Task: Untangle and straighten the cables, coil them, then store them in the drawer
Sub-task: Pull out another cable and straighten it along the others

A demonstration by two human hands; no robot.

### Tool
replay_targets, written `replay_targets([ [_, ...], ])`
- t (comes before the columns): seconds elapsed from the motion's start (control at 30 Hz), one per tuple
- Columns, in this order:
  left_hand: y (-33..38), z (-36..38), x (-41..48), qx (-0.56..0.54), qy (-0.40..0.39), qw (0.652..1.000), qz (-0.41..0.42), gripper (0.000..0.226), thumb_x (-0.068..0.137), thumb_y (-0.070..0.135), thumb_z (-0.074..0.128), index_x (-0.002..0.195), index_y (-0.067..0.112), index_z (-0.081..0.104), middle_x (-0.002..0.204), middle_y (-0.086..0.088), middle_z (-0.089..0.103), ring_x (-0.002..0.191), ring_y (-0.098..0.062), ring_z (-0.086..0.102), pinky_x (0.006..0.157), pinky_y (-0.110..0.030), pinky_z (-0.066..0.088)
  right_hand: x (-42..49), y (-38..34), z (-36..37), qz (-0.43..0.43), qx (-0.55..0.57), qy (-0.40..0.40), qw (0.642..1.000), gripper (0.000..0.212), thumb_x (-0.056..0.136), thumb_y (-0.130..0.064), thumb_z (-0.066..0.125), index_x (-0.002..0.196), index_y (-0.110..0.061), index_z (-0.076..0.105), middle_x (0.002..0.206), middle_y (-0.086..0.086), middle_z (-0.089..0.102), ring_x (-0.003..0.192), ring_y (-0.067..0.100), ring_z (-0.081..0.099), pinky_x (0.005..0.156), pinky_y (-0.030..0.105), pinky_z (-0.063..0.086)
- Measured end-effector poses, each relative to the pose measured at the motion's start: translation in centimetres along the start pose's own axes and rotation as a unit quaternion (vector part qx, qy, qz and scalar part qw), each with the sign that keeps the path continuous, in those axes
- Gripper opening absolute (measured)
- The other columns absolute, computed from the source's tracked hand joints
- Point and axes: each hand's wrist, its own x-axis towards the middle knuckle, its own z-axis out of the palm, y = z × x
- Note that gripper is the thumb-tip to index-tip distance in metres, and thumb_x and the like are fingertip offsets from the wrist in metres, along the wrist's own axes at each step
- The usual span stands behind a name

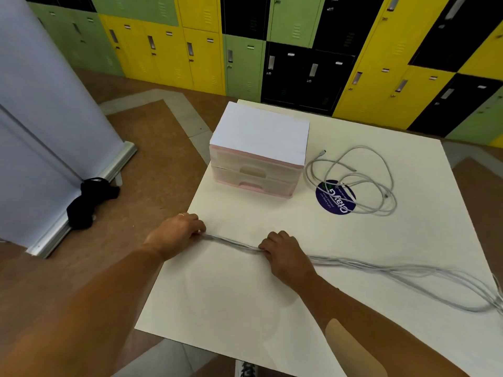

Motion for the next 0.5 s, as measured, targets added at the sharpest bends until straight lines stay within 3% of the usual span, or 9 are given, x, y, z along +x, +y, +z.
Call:
replay_targets([
  [0.13, -0.7, 0.1, -0.2, 0.023, -0.001, 1.0, -0.014, 0.016, 0.084, 0.017, 0.07, 0.078, 0.026, 0.058, 0.08, 0.008, 0.057, 0.078, -0.02, 0.055, 0.063, -0.034, 0.046, -1.2, 1.2, -0.5, 0.006, 0.011, 0.013, 1.0, 0.017, 0.092, -0.023, 0.061, 0.104, -0.026, 0.072, 0.09, -0.003, 0.058, 0.078, 0.022, 0.053, 0.062, 0.036, 0.046],
  [0.23, -0.5, -0.7, -0.1, 0.023, -0.037, 0.999, 0.007, 0.007, 0.083, 0.032, 0.066, 0.086, 0.029, 0.06, 0.093, 0.009, 0.055, 0.085, -0.02, 0.054, 0.073, -0.036, 0.05, -1.9, 2.3, -2.1, 0.02, 0.006, -0.037, 0.999, 0.024, 0.093, -0.034, 0.057, 0.114, -0.028, 0.069, 0.096, -0.003, 0.057, 0.085, 0.023, 0.052, 0.069, 0.037, 0.045],
  [0.37, 1.1, -1.9, 1.1, 0.042, -0.079, 0.996, 0.005, 0.046, 0.079, 0.074, 0.048, 0.099, 0.034, 0.061, 0.098, 0.013, 0.052, 0.088, -0.014, 0.052, 0.079, -0.032, 0.046, -2.0, 4.3, -4.9, 0.086, 0.028, -0.101, 0.991, 0.039, 0.096, -0.055, 0.05, 0.122, -0.03, 0.064, 0.111, -0.005, 0.058, 0.103, 0.019, 0.051, 0.088, 0.037, 0.042],
  [0.5, 4.1, -2.0, 3.6, -0.022, -0.095, 0.995, -0.011, 0.057, 0.08, 0.078, 0.044, 0.11, 0.033, 0.06, 0.105, 0.013, 0.054, 0.095, -0.011, 0.052, 0.082, -0.029, 0.043, -1.2, 6.3, -7.2, 0.143, 0.042, -0.069, 0.986, 0.035, 0.098, -0.051, 0.048, 0.113, -0.026, 0.068, 0.108, -0.006, 0.06, 0.104, 0.017, 0.053, 0.092, 0.037, 0.04],
])
